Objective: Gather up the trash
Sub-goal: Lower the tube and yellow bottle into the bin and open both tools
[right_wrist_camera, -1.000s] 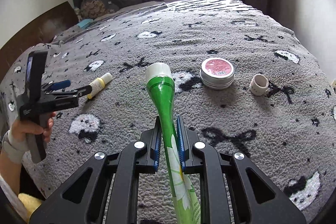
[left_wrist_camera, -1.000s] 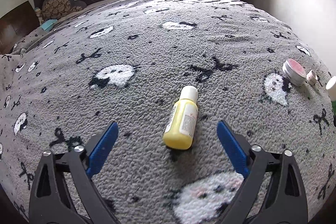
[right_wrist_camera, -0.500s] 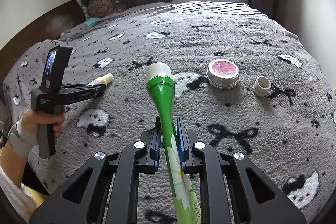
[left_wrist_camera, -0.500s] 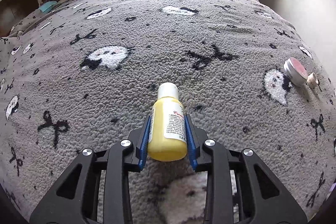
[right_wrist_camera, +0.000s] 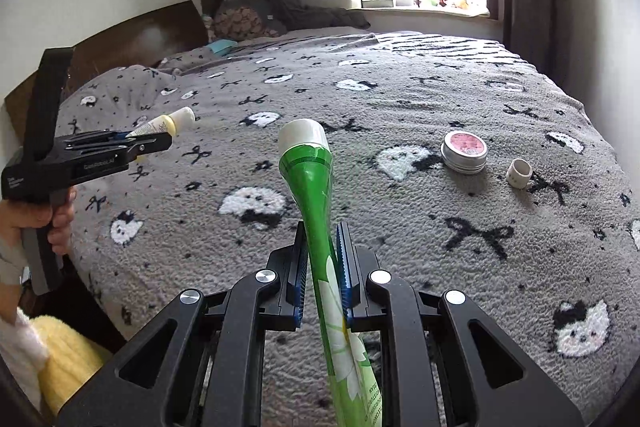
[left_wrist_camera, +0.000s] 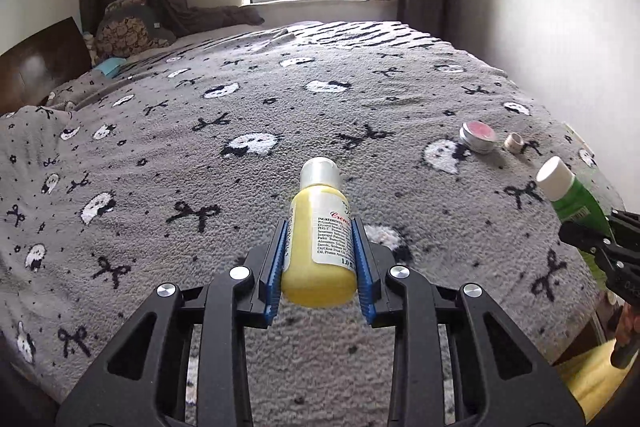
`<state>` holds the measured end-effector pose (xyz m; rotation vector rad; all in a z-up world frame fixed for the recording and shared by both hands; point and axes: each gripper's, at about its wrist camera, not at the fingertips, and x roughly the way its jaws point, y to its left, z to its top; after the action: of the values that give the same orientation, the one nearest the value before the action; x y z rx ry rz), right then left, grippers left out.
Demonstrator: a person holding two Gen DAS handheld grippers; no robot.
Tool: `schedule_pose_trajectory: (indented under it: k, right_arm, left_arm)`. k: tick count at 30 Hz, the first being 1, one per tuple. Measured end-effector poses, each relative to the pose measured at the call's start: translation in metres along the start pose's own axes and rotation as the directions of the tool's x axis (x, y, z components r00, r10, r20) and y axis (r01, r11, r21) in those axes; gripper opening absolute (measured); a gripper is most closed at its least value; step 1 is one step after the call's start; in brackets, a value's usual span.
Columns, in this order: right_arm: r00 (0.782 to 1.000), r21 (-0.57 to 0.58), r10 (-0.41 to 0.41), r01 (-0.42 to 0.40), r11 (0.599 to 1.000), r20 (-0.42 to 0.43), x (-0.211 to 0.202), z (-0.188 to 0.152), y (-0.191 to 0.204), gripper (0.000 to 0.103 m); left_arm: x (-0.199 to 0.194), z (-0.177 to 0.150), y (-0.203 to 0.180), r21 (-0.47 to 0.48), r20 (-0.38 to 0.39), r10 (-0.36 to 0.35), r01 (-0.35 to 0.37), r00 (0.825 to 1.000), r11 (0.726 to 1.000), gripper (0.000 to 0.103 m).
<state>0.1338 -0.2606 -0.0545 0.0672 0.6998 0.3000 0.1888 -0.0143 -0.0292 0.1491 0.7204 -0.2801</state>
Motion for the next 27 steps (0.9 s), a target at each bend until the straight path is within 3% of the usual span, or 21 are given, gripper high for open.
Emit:
schedule_pose_trajectory:
  k: [5,13,19,27]
  right_arm:
    - [0.999,-0.027,0.019,-0.018,0.999,0.039,-0.032,-0.021,0.019,0.015]
    - [0.997,-0.074,0.062,-0.058,0.996,0.053,-0.066,-0.065,0.052,0.015]
    - [0.997,-0.082,0.063,-0.06,0.995,0.04,-0.083,-0.108,0.072,0.015]
    - [0.995,-0.002,0.089,-0.089,0.996,-0.055,-0.083,-0.166,0.075,0.015]
  left_arm:
    - [-0.052,-0.054,-0.011,0.038,0.045,-0.037,0.036,0.998,0.999,0.029]
    - [-0.093,-0.135,-0.028,0.069,0.06,-0.046,0.041,0.997,0.997,0.029]
    - [-0.105,-0.186,-0.048,0.076,0.014,-0.097,0.096,0.995,0.993,0.029]
    - [-0.087,-0.255,-0.072,0.011,-0.141,-0.174,0.177,0.975,0.984,0.029]
